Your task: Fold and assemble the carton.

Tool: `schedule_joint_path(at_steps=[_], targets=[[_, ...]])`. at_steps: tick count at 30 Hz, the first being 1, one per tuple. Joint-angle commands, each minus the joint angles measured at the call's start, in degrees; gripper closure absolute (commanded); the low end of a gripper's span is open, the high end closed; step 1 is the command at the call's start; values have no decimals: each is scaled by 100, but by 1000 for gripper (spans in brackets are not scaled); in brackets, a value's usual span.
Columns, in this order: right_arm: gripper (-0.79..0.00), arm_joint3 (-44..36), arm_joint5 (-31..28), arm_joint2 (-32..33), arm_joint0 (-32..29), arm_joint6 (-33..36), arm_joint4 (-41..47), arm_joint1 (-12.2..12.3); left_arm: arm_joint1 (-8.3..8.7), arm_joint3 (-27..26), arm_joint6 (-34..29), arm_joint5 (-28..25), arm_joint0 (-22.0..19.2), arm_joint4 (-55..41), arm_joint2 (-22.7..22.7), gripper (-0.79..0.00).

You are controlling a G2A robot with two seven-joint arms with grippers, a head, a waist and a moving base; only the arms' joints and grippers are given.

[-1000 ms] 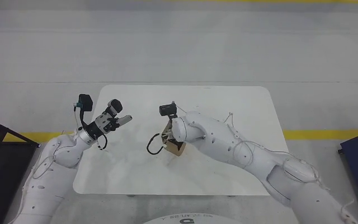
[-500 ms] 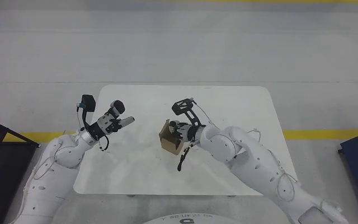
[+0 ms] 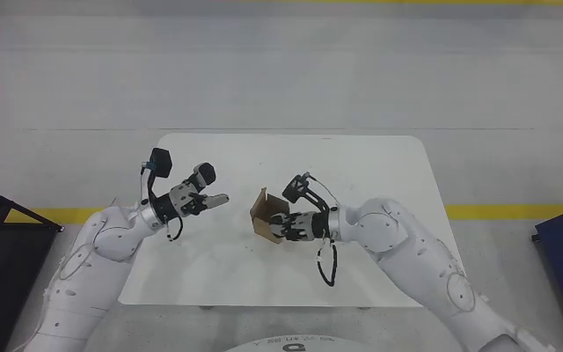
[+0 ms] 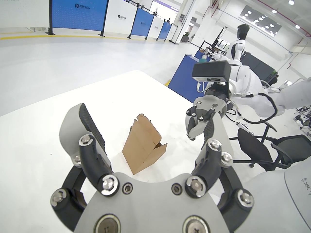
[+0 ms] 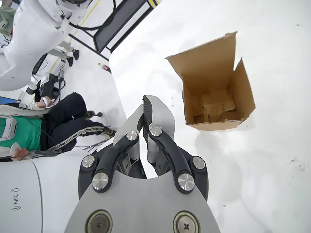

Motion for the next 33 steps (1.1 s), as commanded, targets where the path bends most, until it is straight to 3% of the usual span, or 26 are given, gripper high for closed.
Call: schedule_joint_path(at_steps=[1,10,17,27,33], targets=[[0,268,3,-215,226,-12,101,-67,-10,-58,-25,70,-17,74,69,-785],[0,1437,764,-896,998,-419,202,-391,-59,-171,-92,307,-157,452,385,-785],[0,1924,1139,-1170,1259,-320,306,-542,-72,-146,-17,321,-191,598,455,-785],[0,1955,1303,-1219,1380,-373,206,-617,-84,-50,16,290,-259,715,541,-785],[0,1611,767,-624,1133,-696,467,-477,-84,-25,9,249,-300,705,563,-785]])
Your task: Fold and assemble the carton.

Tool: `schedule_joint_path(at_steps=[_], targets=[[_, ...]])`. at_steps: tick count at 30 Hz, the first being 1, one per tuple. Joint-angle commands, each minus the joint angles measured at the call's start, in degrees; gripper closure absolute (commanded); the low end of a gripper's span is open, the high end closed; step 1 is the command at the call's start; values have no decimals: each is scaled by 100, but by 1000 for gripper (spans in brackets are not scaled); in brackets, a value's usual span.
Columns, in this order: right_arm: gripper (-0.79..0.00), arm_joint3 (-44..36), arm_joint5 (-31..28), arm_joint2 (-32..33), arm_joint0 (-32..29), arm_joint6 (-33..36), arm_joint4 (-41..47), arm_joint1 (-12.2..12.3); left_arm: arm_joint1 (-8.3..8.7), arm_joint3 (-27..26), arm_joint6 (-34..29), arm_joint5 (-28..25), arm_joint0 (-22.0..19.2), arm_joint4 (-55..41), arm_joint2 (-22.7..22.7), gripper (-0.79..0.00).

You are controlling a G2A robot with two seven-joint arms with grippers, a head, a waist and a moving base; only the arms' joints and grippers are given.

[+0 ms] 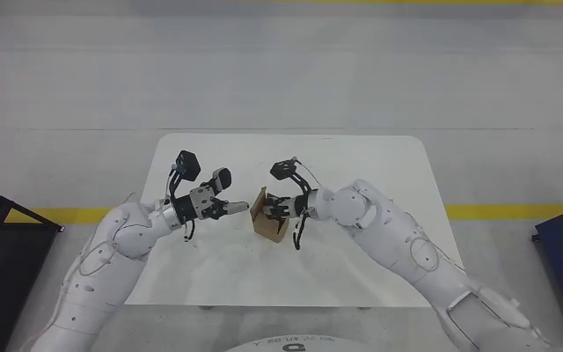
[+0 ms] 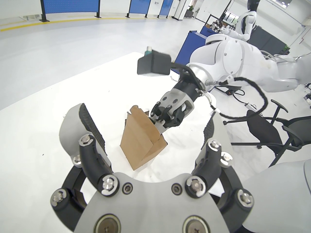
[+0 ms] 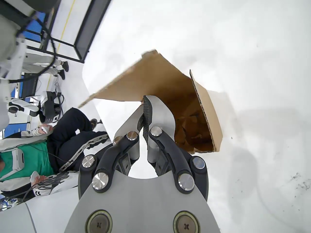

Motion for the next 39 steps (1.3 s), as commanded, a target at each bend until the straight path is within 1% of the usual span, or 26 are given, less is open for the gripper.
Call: schedule_joint_path(at_steps=[1,2,5,8,11,13,19,21,22,23,26,28,31,34,39], targets=[[0,-62,-33,305,-124,-256,87,58,-1,-10,-11,-16,-15,4,20,-785],[0,-79,51,432,-195,-359,113,83,-3,-14,-18,-26,-26,8,35,-785],[0,25,156,687,-254,-136,629,117,-8,-29,-30,-32,-60,42,74,-785],[0,192,144,737,-192,170,1017,107,-3,-67,20,-47,-59,143,46,-785],[0,156,-91,733,-182,117,969,103,16,-138,160,-146,26,189,-56,-785],[0,156,-91,733,-182,117,969,103,24,-140,284,-398,111,-194,-86,-785],[0,156,-91,733,-182,117,969,103,24,-140,284,-398,111,-194,-86,-785],[0,346,280,805,-169,-100,1036,92,24,-140,284,-398,111,-194,-86,-785],[0,432,513,781,-157,-135,1082,75,24,-133,297,-301,116,-145,-105,-785],[0,510,661,743,-99,-19,1179,55,25,-138,323,-146,130,-9,-142,-785],[0,798,824,615,73,175,1279,1,34,-132,453,232,222,431,-267,-785],[0,899,839,487,146,206,1301,-46,37,-157,505,382,281,669,-298,-785],[0,1070,841,314,263,278,1328,-114,32,-127,581,419,313,744,-288,-785],[0,1211,598,151,347,501,1471,-177,16,-56,572,419,274,755,-205,-785],[0,1496,543,-37,492,518,1509,-273,-19,126,515,420,163,744,-25,-785]])
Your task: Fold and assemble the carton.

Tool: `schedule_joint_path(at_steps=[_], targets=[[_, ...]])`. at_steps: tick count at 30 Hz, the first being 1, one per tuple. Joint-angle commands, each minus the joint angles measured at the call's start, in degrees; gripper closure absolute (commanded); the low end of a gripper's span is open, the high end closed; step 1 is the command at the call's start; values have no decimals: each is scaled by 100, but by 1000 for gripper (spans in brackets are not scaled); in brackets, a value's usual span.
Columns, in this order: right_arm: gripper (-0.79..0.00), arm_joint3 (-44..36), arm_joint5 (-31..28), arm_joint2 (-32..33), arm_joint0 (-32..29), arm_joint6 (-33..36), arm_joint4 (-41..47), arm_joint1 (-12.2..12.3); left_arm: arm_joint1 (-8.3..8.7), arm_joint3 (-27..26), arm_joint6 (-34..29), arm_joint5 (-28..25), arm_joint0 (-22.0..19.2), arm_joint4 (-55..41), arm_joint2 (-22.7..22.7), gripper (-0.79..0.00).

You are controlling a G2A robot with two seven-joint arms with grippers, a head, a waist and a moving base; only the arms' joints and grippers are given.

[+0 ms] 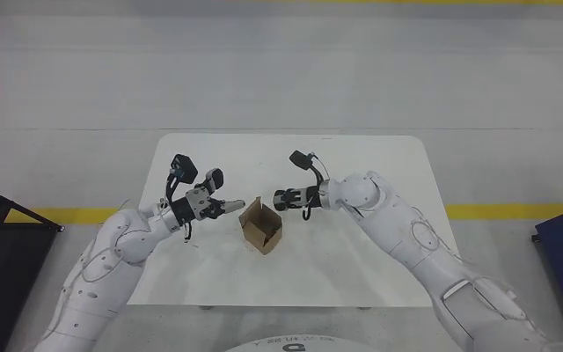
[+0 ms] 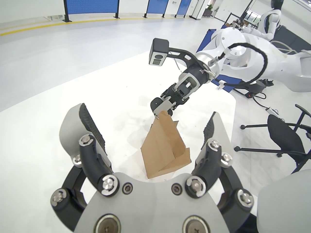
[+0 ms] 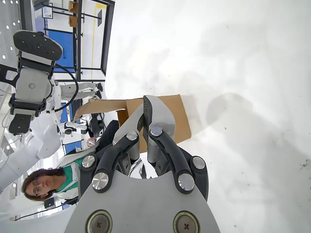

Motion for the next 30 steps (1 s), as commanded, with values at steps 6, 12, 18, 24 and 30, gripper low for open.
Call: schedule_joint_path(at_steps=[6,12,18,24,30], targets=[[0,145,-405,105,21,-223,189,-33,-17,104,-50,-23,-107,-15,70,-785],[0,-161,-659,493,-287,-218,219,101,21,-221,-821,-300,-210,486,253,-785],[0,-408,-825,822,-641,-226,203,221,18,-771,-1455,172,-305,1015,477,-702],[0,-617,-997,1125,-959,-211,201,325,-10,-1044,-1978,731,-351,1423,745,-523],[0,-801,-1121,1317,-1180,-203,146,394,-41,-1133,-2665,1136,-468,1338,963,-382]])
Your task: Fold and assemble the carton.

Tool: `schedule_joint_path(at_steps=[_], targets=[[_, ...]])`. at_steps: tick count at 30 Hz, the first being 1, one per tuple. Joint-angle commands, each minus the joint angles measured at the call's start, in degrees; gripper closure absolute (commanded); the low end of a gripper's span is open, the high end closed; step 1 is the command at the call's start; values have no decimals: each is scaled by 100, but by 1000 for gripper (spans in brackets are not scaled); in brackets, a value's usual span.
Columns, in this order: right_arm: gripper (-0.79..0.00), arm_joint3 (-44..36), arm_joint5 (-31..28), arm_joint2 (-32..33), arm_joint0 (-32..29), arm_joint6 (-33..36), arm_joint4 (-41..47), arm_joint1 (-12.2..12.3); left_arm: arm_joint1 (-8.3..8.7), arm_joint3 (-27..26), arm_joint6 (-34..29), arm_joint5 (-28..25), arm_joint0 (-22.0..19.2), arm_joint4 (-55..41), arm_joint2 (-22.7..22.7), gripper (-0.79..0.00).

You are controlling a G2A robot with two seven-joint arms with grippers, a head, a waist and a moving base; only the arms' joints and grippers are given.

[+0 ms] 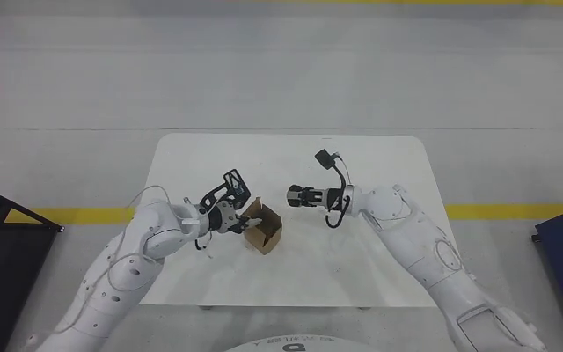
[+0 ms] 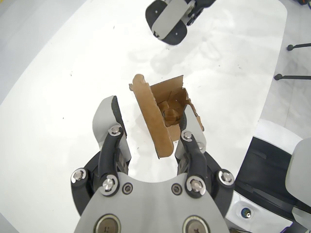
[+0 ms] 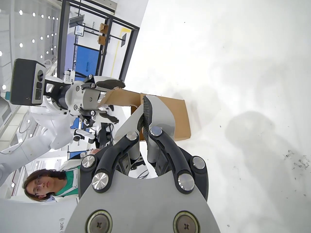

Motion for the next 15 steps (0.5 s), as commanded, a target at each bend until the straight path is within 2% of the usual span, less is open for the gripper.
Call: schedule_joint_path(at_steps=[1,3,4,10,15], targets=[[0,-31,-32,45,-42,4,-8,15,-7,-36,-106,144,-27,-42,21,-342],[0,-50,-72,92,-73,-8,-16,29,-10,-117,-142,300,-28,-67,12,-28],[0,-61,-95,112,-89,-14,-17,34,-9,-176,-143,387,-15,-47,0,0],[0,-238,-284,253,-213,112,48,83,-8,-571,15,887,164,-67,-95,0],[0,-259,-315,267,-226,189,103,89,-8,-610,56,933,182,-70,-111,0]])
